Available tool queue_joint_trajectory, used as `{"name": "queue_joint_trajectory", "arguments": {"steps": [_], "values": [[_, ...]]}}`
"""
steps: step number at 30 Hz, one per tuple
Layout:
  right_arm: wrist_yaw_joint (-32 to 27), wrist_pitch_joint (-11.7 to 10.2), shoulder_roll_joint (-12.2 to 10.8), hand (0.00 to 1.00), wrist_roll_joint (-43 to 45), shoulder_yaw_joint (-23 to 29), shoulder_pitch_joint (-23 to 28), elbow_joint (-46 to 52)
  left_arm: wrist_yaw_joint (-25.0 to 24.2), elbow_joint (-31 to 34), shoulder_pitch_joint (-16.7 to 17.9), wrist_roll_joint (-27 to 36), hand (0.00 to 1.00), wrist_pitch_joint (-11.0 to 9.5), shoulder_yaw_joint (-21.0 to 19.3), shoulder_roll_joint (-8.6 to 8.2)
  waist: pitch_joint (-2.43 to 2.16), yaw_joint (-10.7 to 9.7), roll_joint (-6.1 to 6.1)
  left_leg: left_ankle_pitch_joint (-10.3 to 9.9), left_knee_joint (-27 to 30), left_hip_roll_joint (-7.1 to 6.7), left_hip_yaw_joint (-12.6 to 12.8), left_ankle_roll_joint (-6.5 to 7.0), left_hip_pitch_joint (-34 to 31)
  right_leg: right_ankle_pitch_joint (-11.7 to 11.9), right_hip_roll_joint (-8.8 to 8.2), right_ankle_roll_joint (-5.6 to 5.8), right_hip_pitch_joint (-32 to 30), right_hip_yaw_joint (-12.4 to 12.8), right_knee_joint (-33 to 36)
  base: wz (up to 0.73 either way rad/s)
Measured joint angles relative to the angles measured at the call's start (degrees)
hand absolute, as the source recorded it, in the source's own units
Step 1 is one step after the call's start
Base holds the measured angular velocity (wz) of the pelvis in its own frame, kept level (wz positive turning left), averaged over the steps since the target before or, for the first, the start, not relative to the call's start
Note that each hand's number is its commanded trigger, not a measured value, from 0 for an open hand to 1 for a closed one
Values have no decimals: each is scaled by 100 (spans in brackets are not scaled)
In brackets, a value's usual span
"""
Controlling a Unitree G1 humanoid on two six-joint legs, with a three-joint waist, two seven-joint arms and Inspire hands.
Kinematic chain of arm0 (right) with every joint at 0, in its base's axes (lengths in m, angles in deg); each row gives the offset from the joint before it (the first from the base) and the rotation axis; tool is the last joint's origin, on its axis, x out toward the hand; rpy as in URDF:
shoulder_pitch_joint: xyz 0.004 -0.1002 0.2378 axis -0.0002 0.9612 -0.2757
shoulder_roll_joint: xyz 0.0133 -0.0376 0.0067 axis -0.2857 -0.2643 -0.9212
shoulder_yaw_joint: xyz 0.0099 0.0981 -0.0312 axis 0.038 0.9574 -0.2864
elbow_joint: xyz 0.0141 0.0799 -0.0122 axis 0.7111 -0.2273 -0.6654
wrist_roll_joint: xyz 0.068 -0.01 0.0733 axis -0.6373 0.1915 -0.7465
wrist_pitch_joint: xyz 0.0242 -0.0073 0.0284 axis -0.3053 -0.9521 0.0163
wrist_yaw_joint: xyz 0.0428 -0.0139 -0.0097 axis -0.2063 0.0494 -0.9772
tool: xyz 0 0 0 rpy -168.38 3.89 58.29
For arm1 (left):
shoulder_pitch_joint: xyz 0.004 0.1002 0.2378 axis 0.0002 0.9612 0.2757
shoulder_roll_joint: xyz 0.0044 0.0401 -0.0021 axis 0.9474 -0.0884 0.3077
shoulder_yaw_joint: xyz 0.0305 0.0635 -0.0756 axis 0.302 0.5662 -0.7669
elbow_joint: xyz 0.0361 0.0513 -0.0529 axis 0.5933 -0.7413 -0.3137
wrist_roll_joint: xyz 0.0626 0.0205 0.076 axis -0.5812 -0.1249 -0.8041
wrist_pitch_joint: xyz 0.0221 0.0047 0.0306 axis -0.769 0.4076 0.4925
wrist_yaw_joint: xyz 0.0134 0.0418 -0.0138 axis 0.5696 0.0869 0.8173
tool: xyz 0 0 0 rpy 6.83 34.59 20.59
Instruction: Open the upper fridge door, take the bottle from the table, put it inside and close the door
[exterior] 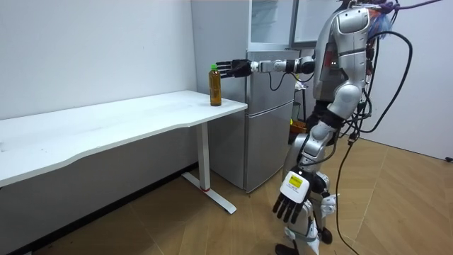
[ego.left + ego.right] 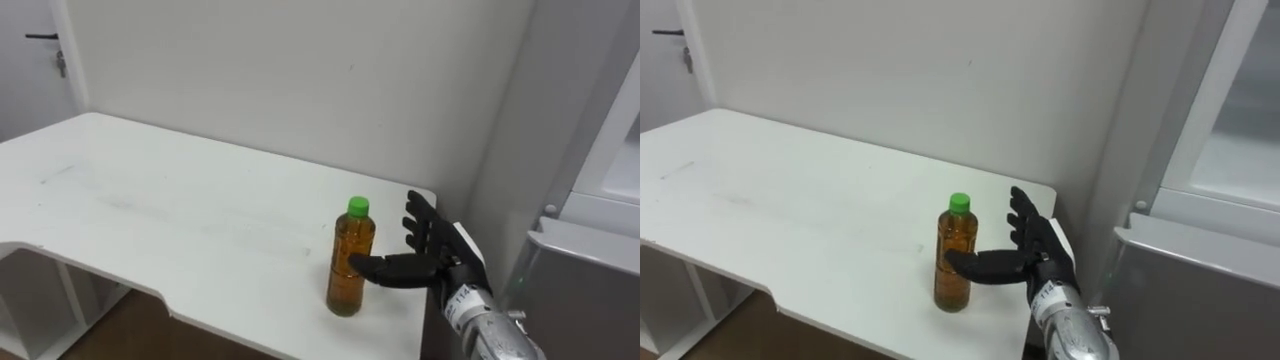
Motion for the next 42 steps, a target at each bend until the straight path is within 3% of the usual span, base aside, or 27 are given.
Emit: {"name": "queue_joint_trajectory", "arguments": {"steps": [3, 19, 24, 29, 36, 42], "values": [[-49, -1, 54, 0, -246, 2, 0, -36, -49, 41, -27, -1, 0, -30, 1, 11, -4, -1, -5, 46, 14, -23, -48, 3, -31, 0, -20, 0, 3, -142, 0, 15], [-227, -6, 242, 0, -531, -3, -1, -511, -162, 36, 108, 24, 0, -87, 8, 53, -23, 14, -33, 96, 98, -63, -80, 24, -361, 1, -52, 0, -268, -147, 9, 2], [-238, -7, 237, 0, -552, -14, -53, -939, 16, 33, 30, 411, 0, -124, 11, 86, -22, 46, -35, 145, 115, -65, -81, 22, -468, 1, -62, 0, -385, -151, 25, 0], [-291, -7, 239, 0, -559, -14, -81, -947, 99, 21, 22, 465, 0, -139, 10, 96, -10, 44, -57, 173, 88, -63, -82, 13, -521, 2, -61, -2, -448, -155, 26, 0], [-251, -7, 240, 0, -612, -20, -402, -1010, 70, -247, -114, 460, 0, -182, 11, 181, 68, 175, -203, 173, 81, -62, -67, 13, -566, 2, -60, -2, -503, -141, 24, -1], [-159, -7, 238, 0, -603, -75, -576, -1152, 25, -388, -108, 455, 0, -175, 15, 179, 59, 277, -239, 172, 80, -64, -81, 12, -594, 3, -61, -3, -510, -191, 16, 3]]}}
